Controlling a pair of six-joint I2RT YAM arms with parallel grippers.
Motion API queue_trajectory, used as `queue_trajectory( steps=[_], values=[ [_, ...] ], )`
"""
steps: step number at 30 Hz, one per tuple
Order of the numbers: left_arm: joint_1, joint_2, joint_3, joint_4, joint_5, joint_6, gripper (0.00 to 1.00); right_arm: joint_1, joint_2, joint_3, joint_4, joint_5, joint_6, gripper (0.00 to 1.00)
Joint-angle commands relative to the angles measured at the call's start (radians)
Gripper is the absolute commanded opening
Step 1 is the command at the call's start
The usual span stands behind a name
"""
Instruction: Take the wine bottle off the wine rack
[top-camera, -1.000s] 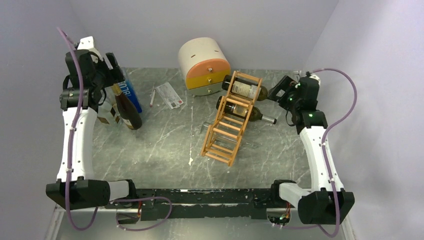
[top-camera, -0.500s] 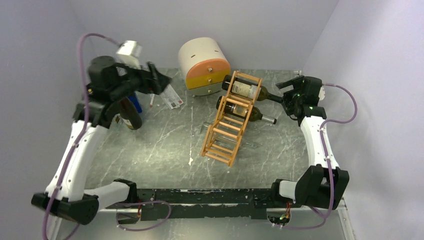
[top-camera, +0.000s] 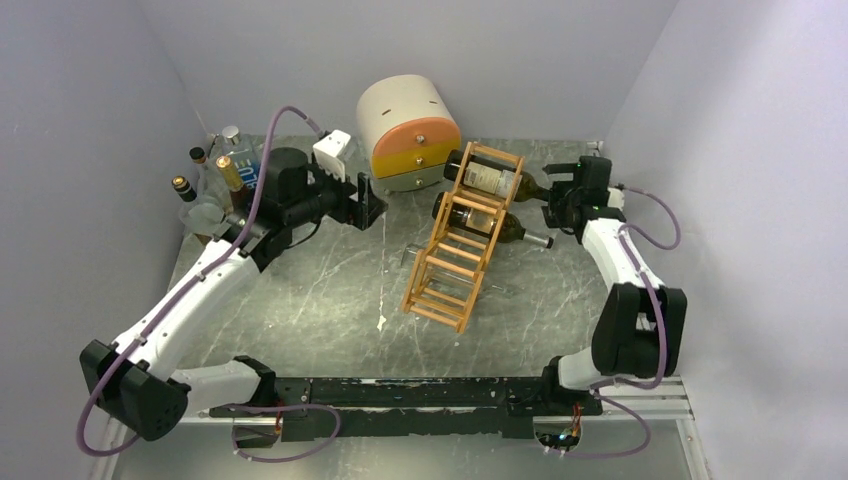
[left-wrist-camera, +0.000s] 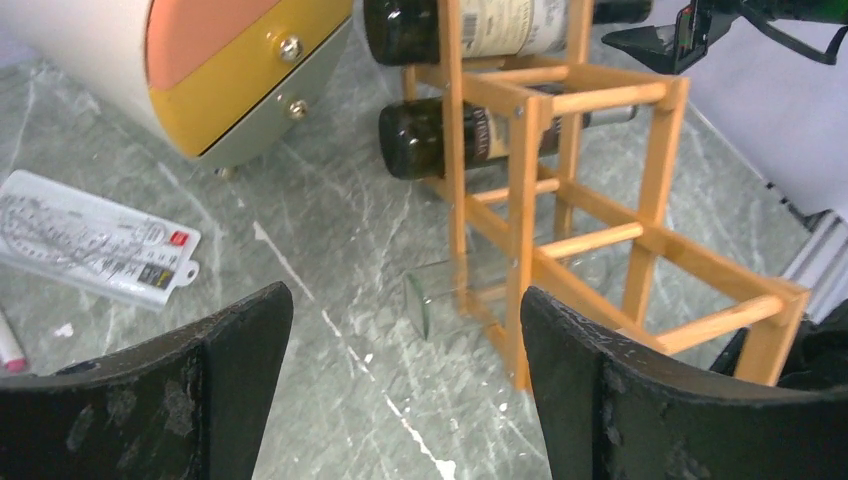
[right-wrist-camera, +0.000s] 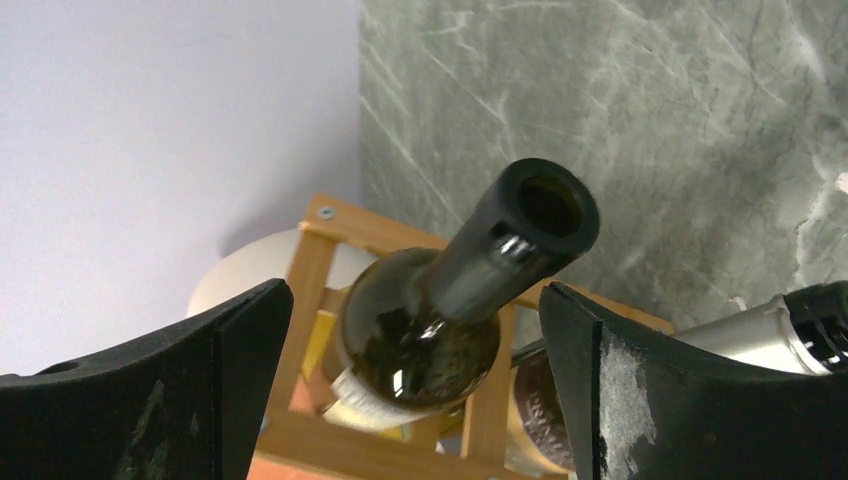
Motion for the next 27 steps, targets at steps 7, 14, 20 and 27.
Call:
queue_trajectory(
  steps=[7, 14, 20, 27],
  values=[
    [-0.005, -0.123, -0.133, 0.162, -0.121, 0.030, 0.86, 0.098, 0.141, 0.015, 0.083, 0.114, 0.183, 0.89],
    [-0.004, -0.119, -0.135, 0.152, -0.156, 0.025, 0.85, 0.118, 0.113, -0.036, 0.116, 0.179, 0.295, 0.73],
    [-0.004, -0.119, -0.140, 0.154, -0.158, 0.024, 0.85, 0.117, 0.115, -0.059, 0.121, 0.204, 0.351, 0.67],
    [-0.004, -0.111, -0.140, 0.150, -0.169, 0.027, 0.84, 0.115, 0.114, -0.082, 0.158, 0.207, 0.376, 0.53]
  ],
)
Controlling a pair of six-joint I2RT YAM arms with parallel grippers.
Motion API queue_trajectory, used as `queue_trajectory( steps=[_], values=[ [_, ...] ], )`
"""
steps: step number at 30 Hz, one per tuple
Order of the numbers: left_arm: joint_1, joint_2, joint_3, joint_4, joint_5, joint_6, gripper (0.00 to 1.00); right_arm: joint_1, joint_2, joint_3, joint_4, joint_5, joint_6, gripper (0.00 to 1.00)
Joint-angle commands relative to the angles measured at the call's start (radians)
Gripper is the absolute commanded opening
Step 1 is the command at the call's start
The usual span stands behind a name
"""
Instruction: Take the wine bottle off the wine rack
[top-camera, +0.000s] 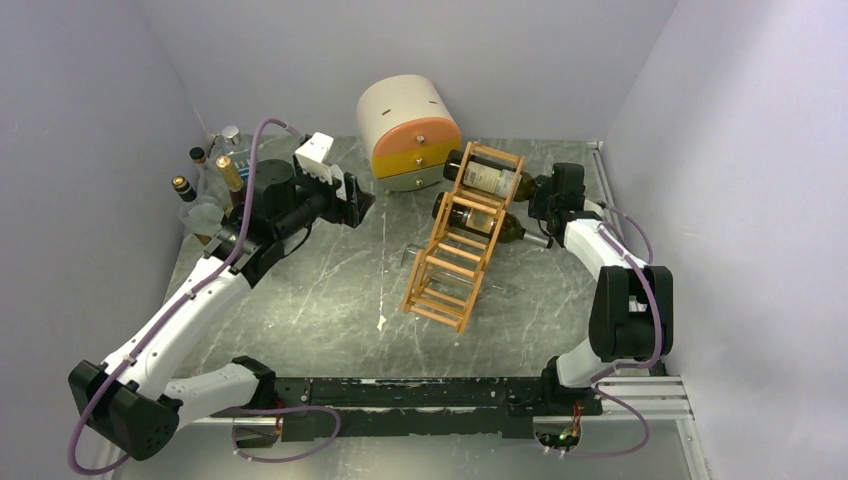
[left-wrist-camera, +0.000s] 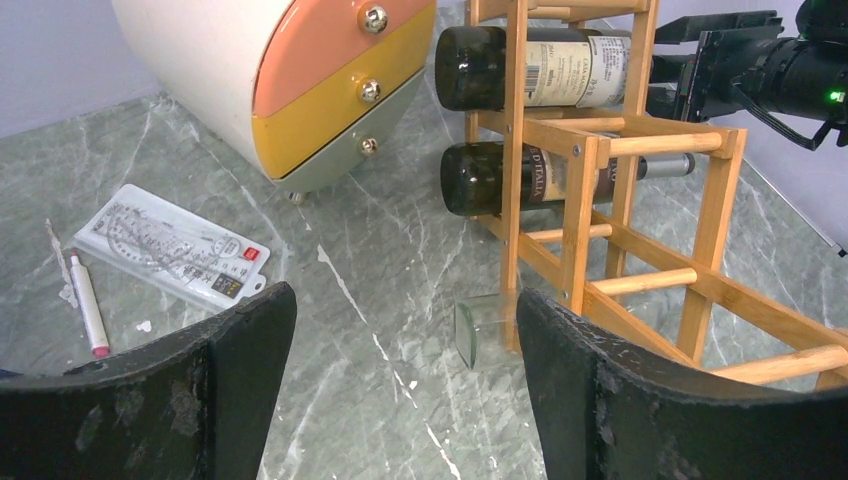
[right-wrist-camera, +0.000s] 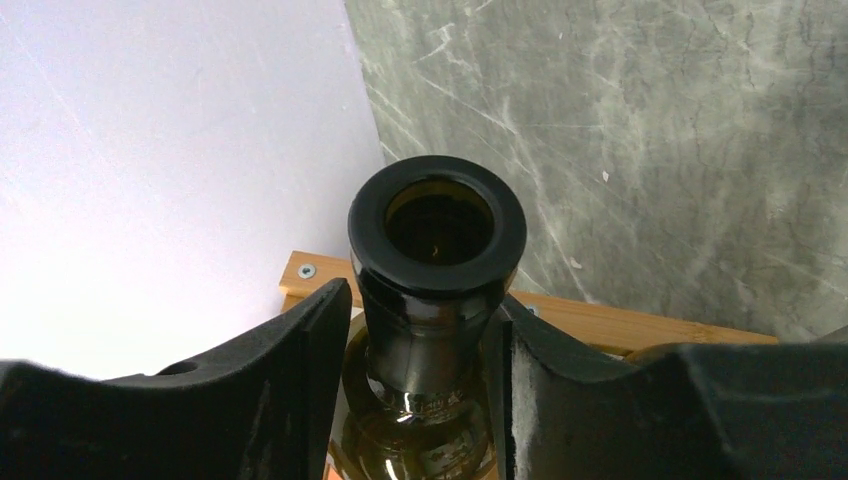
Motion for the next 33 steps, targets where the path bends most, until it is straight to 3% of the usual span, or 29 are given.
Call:
queue_trajectory(
  steps=[1, 8, 13, 17, 23, 29, 33],
  values=[
    [-0.004, 0.004, -0.008, 0.031, -0.022, 0.010, 0.84, -0.004, -0.017, -0.033, 0.030, 0.032, 0.047, 0.52],
    [-0.004, 0.013, -0.008, 0.030, -0.023, 0.011, 0.85, -0.023, -0.042, -0.096, 0.093, 0.005, 0.093, 0.42],
    [-0.004, 0.016, -0.009, 0.030, -0.026, 0.011, 0.84, -0.031, -0.105, -0.157, 0.149, 0.016, 0.118, 0.19],
    [-0.004, 0.017, -0.011, 0.032, -0.025, 0.009, 0.85, -0.052, -0.155, -0.204, 0.162, 0.002, 0.142, 0.11],
    [-0.004, 0.025, -0.011, 0.032, -0.013, 0.011, 0.85, -0.103, -0.234, -0.269, 0.169, -0.029, 0.122, 0.02],
    [-0.033, 0.034, -0.032, 0.095, 0.210, 0.011, 0.86, -0.149, -0.314, -0.329, 0.173, -0.055, 0.114, 0.00],
    [-0.070, 0.049, -0.039, 0.101, 0.219, 0.009, 0.86, -0.194, -0.408, -0.379, 0.140, -0.042, 0.093, 0.00]
  ],
)
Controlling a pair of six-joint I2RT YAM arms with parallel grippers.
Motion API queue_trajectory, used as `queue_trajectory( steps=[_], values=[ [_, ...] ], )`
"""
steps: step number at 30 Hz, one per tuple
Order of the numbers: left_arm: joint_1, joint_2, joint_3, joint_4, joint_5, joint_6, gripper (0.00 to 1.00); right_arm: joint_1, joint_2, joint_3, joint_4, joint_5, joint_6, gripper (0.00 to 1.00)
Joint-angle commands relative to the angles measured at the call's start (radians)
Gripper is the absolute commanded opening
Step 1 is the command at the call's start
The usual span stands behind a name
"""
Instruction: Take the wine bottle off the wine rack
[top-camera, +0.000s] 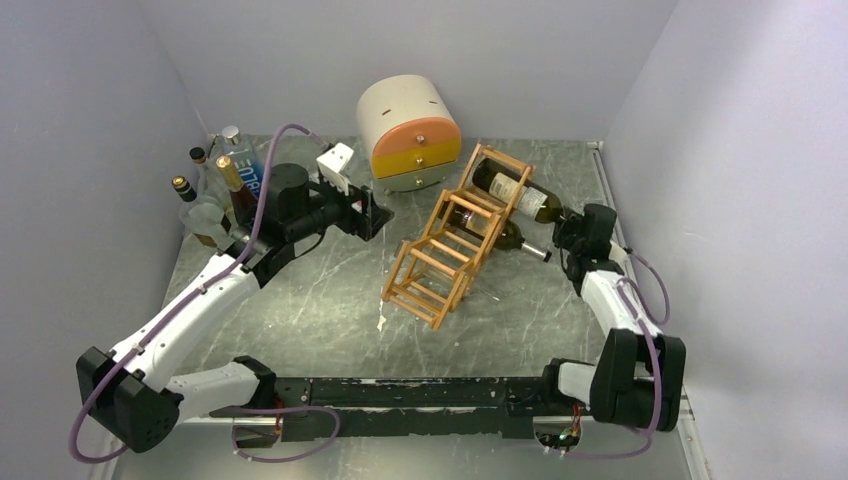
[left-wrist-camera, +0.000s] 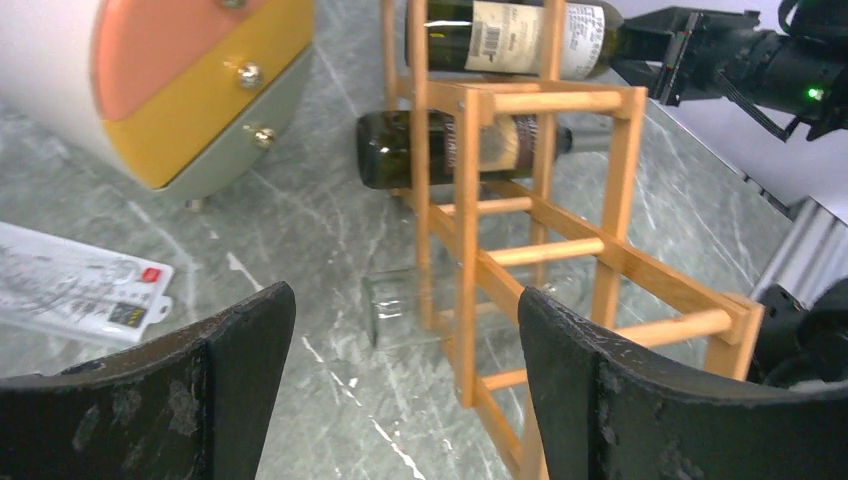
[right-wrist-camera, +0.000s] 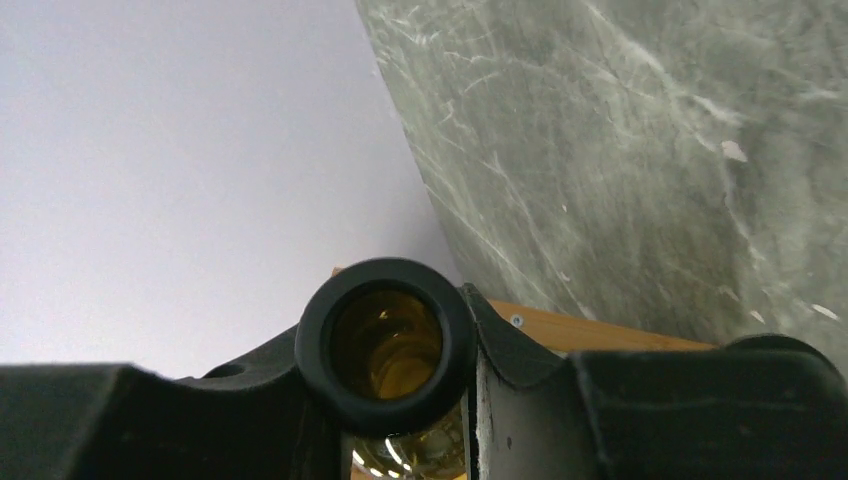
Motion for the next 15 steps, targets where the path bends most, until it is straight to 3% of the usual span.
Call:
queue_trajectory(
  steps=[1, 6, 10, 15],
  values=[
    [-0.039, 0.020, -0.010, 0.058, 0.083, 0.003, 0.86, -0.057, -0.121, -0.054, 0.017, 0.010, -0.009, 0.00],
    [-0.045, 0.020, -0.018, 0.060, 0.050, -0.001, 0.86, -0.142, -0.285, -0.135, -0.008, 0.032, -0.061, 0.00],
    [-0.047, 0.020, -0.020, 0.058, 0.030, 0.002, 0.86, -0.206, -0.423, -0.123, -0.120, 0.090, -0.163, 0.00],
    [-0.049, 0.027, -0.019, 0.051, 0.020, 0.003, 0.86, -0.321, -0.531, -0.093, -0.144, 0.080, -0.364, 0.00]
  ],
)
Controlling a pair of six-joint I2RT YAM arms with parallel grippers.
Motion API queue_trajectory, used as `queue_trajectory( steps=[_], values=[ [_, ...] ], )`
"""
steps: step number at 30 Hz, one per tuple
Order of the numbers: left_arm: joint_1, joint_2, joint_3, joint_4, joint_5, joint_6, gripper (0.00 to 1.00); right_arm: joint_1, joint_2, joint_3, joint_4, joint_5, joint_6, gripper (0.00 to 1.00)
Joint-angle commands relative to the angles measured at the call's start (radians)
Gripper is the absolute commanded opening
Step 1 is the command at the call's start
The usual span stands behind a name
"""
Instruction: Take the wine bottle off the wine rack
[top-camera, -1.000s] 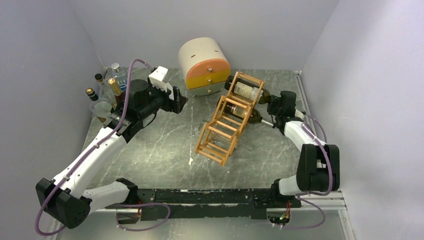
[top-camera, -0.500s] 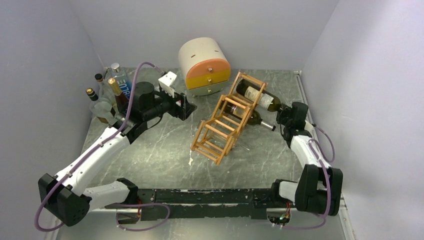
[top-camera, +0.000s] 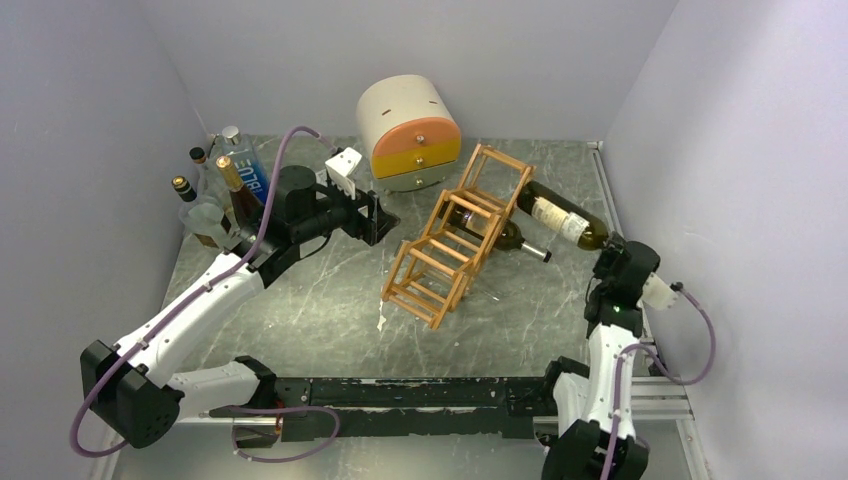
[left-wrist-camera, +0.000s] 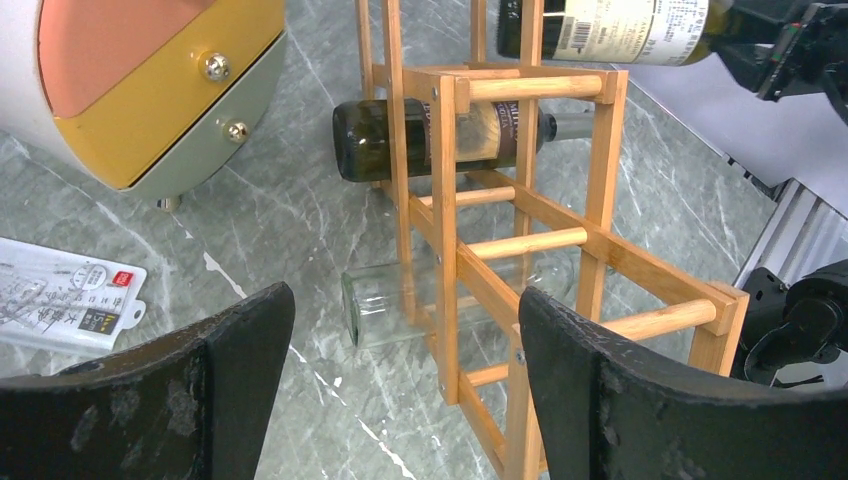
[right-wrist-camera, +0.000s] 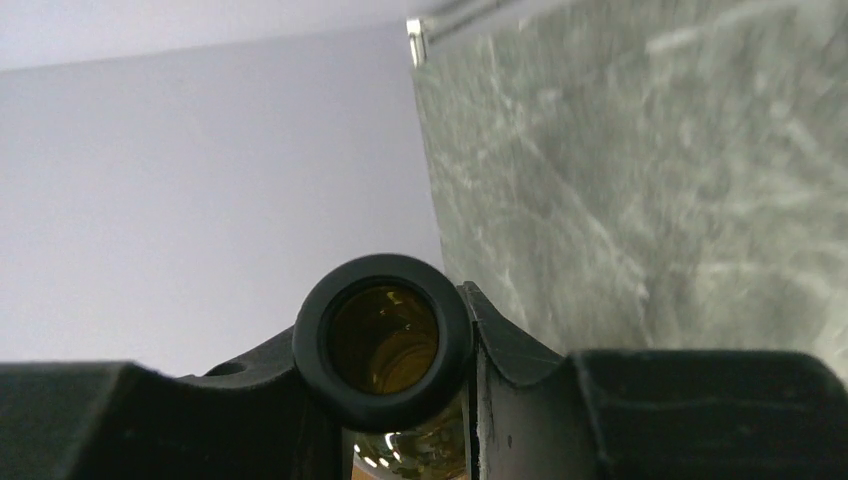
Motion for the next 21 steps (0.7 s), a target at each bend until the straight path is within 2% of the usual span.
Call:
queue_trajectory(
  steps=[1, 6, 9, 13, 16, 18, 21],
  values=[
    [-0.010, 0.008, -0.005, 0.033, -0.014, 0.004, 0.87, -0.078, -0.080, 0.078, 0.012, 0.071, -0.199, 0.00],
    [-0.014, 0.007, -0.016, 0.051, 0.032, 0.001, 0.91, -0.080, -0.098, 0.213, 0.018, 0.113, -0.530, 0.00],
    [-0.014, 0.002, -0.015, 0.051, 0.035, -0.009, 0.93, -0.079, -0.108, 0.275, 0.071, 0.067, -0.748, 0.00],
    [-0.023, 0.002, -0.004, 0.029, 0.021, -0.096, 0.93, -0.078, -0.057, 0.389, 0.052, -0.024, -0.937, 0.00],
    [-0.024, -0.006, -0.052, 0.074, 0.131, -0.197, 0.93, -0.079, 0.013, 0.495, 0.003, -0.102, -1.038, 0.00],
    [-0.026, -0.010, -0.100, 0.135, 0.216, -0.286, 0.92, -0.079, 0.044, 0.551, 0.016, -0.215, -1.075, 0.00],
    [-0.044, -0.024, -0.140, 0.163, 0.235, -0.363, 0.90, -0.077, 0.054, 0.598, 0.062, -0.335, -1.073, 0.00]
  ],
)
